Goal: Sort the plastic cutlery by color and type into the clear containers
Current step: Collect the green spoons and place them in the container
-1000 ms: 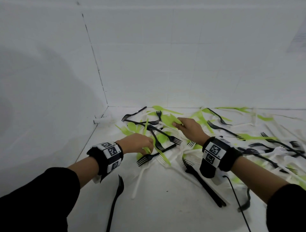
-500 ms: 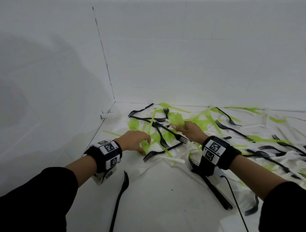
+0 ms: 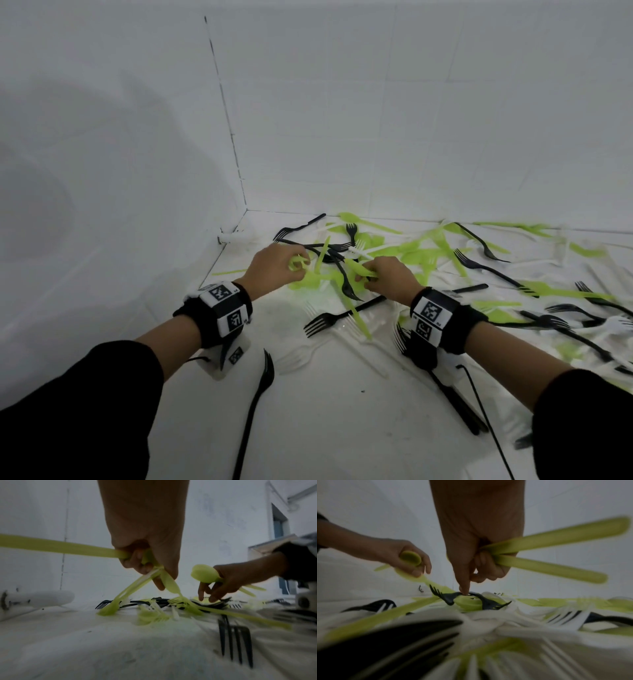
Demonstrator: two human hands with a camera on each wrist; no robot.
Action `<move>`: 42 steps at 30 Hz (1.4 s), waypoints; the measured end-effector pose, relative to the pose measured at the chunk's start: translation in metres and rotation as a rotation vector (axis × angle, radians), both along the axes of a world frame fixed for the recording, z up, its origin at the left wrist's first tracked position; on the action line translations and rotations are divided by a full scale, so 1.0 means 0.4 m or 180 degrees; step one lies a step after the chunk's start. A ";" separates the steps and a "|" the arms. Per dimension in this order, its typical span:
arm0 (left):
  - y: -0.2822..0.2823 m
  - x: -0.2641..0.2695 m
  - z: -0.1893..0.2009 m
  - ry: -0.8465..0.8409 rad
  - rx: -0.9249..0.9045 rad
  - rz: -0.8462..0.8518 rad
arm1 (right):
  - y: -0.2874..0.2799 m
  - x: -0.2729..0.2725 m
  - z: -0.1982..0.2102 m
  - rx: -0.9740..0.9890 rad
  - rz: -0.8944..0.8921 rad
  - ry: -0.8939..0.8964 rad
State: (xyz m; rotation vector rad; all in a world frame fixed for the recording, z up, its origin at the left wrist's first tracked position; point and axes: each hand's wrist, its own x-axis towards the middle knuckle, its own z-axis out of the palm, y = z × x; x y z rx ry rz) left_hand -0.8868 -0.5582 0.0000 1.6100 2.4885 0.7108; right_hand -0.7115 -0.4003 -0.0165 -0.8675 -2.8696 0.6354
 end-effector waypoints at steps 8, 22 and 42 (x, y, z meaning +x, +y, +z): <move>0.028 -0.020 0.068 -0.1171 0.1390 0.0303 | 0.005 -0.017 -0.006 0.0823 0.0400 -0.0869; 0.062 -0.071 0.148 -0.2775 0.2404 0.0372 | 0.001 0.008 0.032 -0.0698 -0.0131 0.1871; 0.135 -0.218 -0.085 -0.0757 -0.0862 0.1151 | -0.015 -0.102 0.140 -0.0424 -0.0528 0.1637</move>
